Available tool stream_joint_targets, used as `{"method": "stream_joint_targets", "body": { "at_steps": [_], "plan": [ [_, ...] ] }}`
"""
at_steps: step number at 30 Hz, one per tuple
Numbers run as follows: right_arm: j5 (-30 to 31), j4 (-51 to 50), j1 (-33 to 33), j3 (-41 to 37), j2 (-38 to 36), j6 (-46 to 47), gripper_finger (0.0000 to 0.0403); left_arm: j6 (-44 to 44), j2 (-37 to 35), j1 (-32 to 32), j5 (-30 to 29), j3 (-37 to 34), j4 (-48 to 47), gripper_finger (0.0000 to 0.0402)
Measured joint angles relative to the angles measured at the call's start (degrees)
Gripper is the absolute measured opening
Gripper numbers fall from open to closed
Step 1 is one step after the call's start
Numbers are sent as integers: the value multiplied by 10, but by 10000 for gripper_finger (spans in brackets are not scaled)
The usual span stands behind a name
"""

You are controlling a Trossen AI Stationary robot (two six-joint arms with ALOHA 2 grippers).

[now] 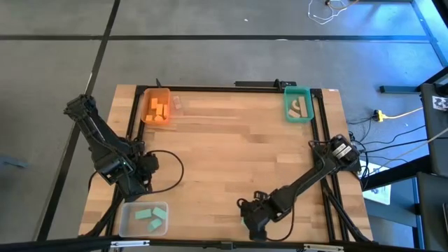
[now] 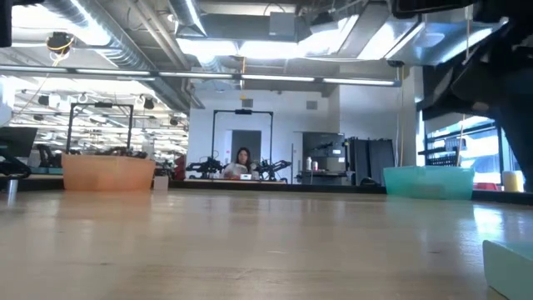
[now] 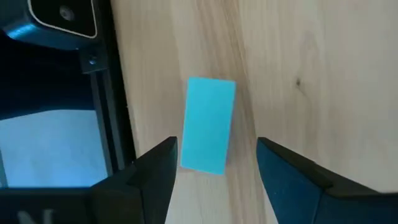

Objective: Sort & place blocks by color
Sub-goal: Put the blue block into the transparent bin

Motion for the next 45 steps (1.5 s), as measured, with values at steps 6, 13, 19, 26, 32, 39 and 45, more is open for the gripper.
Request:
{"method": "stream_joint_targets", "body": {
  "at_steps": [6, 13, 19, 26, 32, 39, 45],
  "plan": [
    [29, 65, 18, -29, 0, -4, 218, 0, 0, 0, 0, 0, 0, 94],
    [56, 116, 30, -62, 0, -3, 218, 0, 0, 0, 0, 0, 0, 94],
    [67, 166, 44, -90, 17, 4, 218, 0, 0, 0, 0, 0, 0, 94],
    [112, 166, 52, -91, 47, 10, 218, 0, 0, 0, 0, 0, 0, 94],
    [153, 164, 51, -91, 50, 9, 218, -1, 0, 0, 0, 0, 0, 94],
    [155, 164, 48, -91, 56, 9, 199, -1, 0, 0, 0, 0, 0, 94],
    [137, 164, 42, -90, 56, 11, 132, 0, 0, 0, 0, 0, 0, 94]
  ]
}}
